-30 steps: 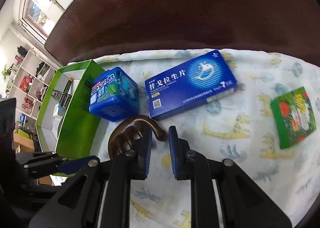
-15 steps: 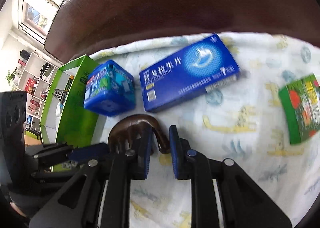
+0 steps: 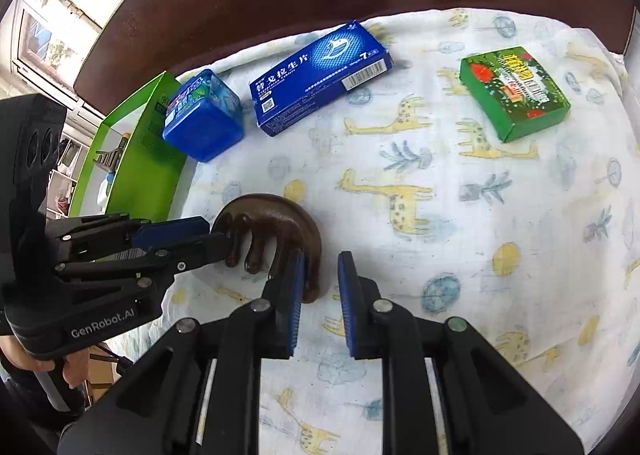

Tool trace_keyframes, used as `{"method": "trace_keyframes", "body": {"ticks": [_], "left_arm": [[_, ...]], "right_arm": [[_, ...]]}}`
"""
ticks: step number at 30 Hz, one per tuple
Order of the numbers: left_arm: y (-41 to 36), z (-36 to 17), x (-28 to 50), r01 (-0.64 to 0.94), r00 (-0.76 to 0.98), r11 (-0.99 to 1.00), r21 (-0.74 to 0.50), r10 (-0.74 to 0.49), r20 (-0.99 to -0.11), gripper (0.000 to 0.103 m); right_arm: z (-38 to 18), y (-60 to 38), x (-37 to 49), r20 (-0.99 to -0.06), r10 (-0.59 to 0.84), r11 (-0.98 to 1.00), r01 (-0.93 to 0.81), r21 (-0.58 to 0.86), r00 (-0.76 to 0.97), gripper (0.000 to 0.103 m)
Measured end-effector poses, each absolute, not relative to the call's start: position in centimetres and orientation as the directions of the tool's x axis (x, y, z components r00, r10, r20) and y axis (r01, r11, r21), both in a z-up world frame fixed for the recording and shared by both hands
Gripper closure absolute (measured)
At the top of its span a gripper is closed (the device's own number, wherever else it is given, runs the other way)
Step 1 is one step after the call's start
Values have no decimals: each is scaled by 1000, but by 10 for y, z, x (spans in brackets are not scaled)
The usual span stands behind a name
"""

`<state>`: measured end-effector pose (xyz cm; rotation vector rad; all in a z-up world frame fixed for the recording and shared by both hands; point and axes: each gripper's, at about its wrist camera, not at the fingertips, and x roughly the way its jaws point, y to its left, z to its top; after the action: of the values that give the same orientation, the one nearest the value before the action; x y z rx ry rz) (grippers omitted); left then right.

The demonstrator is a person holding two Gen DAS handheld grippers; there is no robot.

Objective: Organize rigid objects
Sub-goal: 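Move the right tool to the brown wooden comb and grasp it, then carry the wooden comb with the right tool over the box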

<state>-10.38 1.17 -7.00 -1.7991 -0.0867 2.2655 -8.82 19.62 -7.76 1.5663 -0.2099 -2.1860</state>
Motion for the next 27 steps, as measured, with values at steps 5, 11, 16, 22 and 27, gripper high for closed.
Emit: {"method": "trace_keyframes", "body": {"ticks": [5,11,16,22,27], "left_arm": [[15,-71,-119,-183,-207,-962,-205,241,-948,79],[21,-66,-109,-241,-257,-960,-142,204,-945,79],[15,-57,-105,-242,-277,-955,-169,235,-932,79],[7,-31,-96,-254,-341,-955,-151,234,-910,79],[-14,-7,-88,-235,-404,-961,-147,234,-884,79]], "right_arm": [[-76,175,-88,-876,-395,-908,261,327,-277,86],[-73,159,-81,-895,-327,-924,301,235,-303,88],[-65,165,-79,-873,-379,-914,272,301,-306,88],[-40,157,-74,-856,-379,-911,304,278,-352,88],[-17,135,-69,-827,-403,-898,345,274,-392,88]]}}
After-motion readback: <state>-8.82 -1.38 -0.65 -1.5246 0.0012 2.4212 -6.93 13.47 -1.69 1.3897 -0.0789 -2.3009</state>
